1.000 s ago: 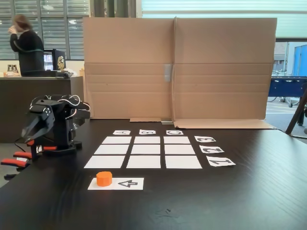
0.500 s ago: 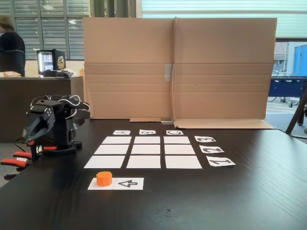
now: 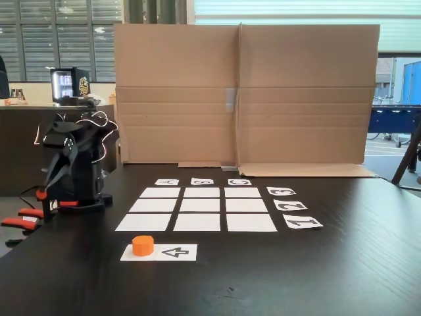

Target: Pick up the round, orange token and place it in the grid on square B3.

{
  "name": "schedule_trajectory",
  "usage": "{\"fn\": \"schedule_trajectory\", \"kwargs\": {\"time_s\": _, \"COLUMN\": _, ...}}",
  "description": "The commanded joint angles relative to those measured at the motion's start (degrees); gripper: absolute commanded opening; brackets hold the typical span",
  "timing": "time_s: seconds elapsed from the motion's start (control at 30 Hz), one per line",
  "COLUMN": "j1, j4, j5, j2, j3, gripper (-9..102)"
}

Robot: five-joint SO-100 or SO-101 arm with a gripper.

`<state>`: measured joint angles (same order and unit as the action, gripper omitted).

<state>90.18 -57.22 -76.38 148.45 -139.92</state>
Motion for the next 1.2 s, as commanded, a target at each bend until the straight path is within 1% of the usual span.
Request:
{"fn": "schedule_trajectory", "kwargs": {"time_s": 0.0, "j1": -0.6, "j4": -5.1, "j5": 0.3, "j2": -10.9, "j3": 12.7, "gripper": -1}}
{"fn": "schedule_trajectory", "kwargs": {"time_s": 0.27, "j1": -2.4, "j4": -19.2, "j5": 0.4, "j2": -29.4, "j3": 35.1, "gripper": 0}}
{"fn": "schedule_trajectory", "kwargs": {"time_s": 0.3, "j1": -2.8, "j4": -20.8, "j5": 0.4, "j2": -31.4, "j3": 37.4, "gripper": 3}}
{"fn": "schedule_trajectory", "kwargs": {"time_s": 0.4, "j1": -4.5, "j4": -24.9, "j5": 0.3, "j2": -36.3, "j3": 42.9, "gripper": 16}}
{"fn": "schedule_trajectory", "kwargs": {"time_s": 0.43, "j1": -5.4, "j4": -25.7, "j5": 0.0, "j2": -37.7, "j3": 44.3, "gripper": 19}}
{"fn": "schedule_trajectory", "kwargs": {"time_s": 0.53, "j1": -8.2, "j4": -26.6, "j5": -3.4, "j2": -41.0, "j3": 47.8, "gripper": 21}}
{"fn": "schedule_trajectory", "kwargs": {"time_s": 0.8, "j1": -15.4, "j4": -29.4, "j5": -13.5, "j2": -49.4, "j3": 56.6, "gripper": 36}}
{"fn": "schedule_trajectory", "kwargs": {"time_s": 0.9, "j1": -18.5, "j4": -29.7, "j5": -16.1, "j2": -51.1, "j3": 58.9, "gripper": 39}}
{"fn": "schedule_trajectory", "kwargs": {"time_s": 1.03, "j1": -22.9, "j4": -30.3, "j5": -16.3, "j2": -52.2, "j3": 59.6, "gripper": 42}}
{"fn": "schedule_trajectory", "kwargs": {"time_s": 1.17, "j1": -25.0, "j4": -30.3, "j5": -17.3, "j2": -54.1, "j3": 59.7, "gripper": 45}}
